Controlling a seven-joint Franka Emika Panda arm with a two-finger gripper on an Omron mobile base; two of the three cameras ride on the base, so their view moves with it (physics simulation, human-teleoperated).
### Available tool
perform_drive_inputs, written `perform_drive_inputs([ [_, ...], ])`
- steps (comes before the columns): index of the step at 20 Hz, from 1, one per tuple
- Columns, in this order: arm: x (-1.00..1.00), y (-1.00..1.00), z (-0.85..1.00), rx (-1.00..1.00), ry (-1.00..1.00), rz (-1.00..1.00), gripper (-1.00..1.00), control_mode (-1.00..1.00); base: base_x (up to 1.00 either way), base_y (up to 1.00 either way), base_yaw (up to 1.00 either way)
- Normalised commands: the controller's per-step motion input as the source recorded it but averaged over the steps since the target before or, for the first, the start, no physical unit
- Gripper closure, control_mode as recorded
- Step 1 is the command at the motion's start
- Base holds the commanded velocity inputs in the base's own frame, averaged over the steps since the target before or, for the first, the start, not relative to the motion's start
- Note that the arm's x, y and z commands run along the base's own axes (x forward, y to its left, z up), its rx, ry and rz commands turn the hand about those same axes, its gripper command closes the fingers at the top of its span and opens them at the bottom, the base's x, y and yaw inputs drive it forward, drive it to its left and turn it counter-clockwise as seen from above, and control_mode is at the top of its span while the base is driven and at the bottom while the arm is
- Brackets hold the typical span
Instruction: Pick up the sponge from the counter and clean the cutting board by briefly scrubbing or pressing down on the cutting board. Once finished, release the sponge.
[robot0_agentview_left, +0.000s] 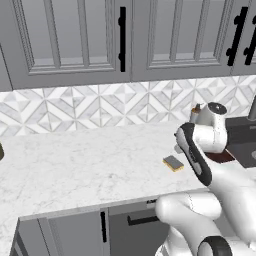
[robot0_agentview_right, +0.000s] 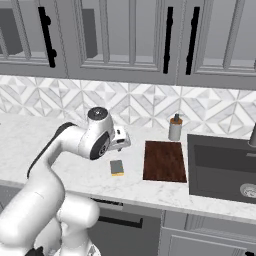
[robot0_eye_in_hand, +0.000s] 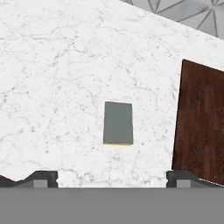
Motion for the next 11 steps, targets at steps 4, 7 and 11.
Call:
perform_drive_inputs([
  [4,-1.00,0.24,1.00,0.00,-0.52,0.00,-1.00,-1.00,0.00,0.00,0.00],
  [7,-1.00,0.32,1.00,0.00,-0.50,0.00,-1.00,-1.00,0.00,0.00,0.00],
  [11,-0.93,0.54,1.00,-0.02,-0.47,0.00,-1.00,-1.00,0.00,0.00,0.00],
])
